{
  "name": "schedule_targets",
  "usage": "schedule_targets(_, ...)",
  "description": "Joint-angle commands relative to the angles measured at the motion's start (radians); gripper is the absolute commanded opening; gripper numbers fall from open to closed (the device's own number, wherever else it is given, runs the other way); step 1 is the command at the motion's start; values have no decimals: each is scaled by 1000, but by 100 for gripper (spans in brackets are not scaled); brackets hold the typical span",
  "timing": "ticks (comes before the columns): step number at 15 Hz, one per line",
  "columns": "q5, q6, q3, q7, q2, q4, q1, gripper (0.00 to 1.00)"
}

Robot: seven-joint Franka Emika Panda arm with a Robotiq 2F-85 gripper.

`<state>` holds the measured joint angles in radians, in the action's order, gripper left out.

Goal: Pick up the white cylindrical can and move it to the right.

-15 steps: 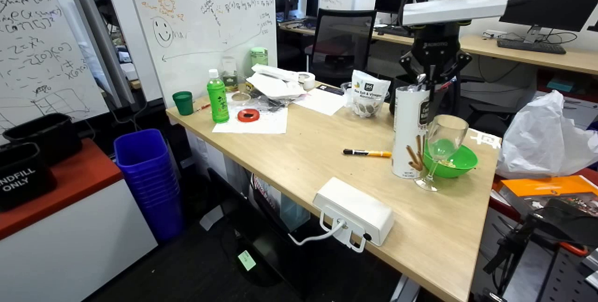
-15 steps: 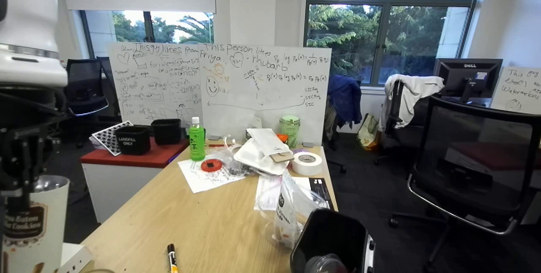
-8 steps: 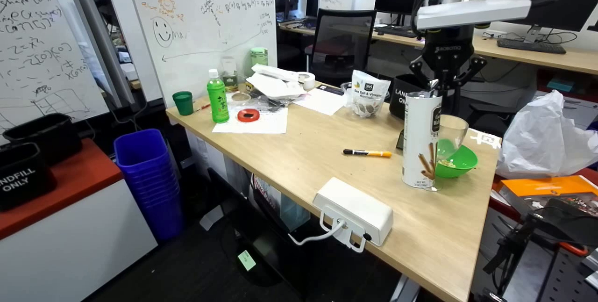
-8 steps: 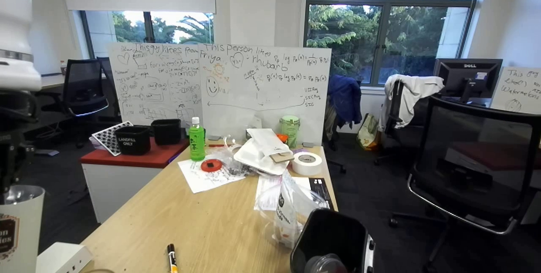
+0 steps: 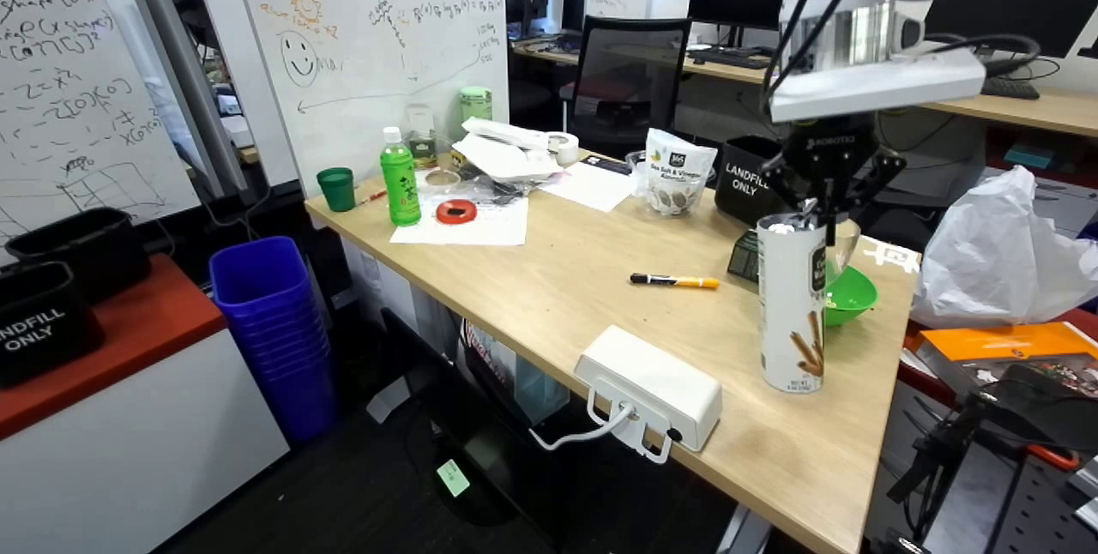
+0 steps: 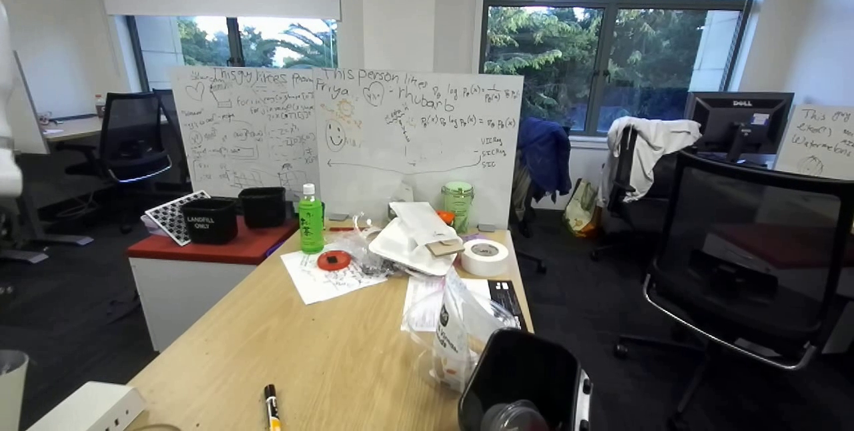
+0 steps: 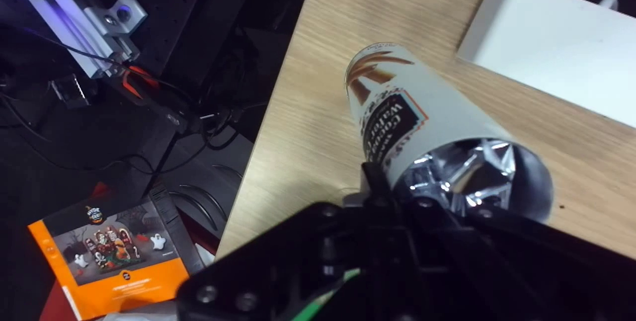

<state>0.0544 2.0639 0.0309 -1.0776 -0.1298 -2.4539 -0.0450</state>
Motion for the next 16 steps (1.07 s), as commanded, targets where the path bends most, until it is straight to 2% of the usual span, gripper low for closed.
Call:
schedule_targets(1, 2, 160, 30, -1, -46, -139, 4, 1)
schedule_targets(6, -37, 385, 52, 50, -70, -288, -8, 1)
schedule_targets(11, -48, 474, 73, 122, -97, -359, -20, 1)
schedule_targets(12, -53, 462, 76, 139, -74, -324, -21, 28)
schedule_targets(14, -70, 469, 77, 172, -83, -324, -26, 35)
schedule_targets(16, -91, 463, 72, 215, -105, -329, -27, 50)
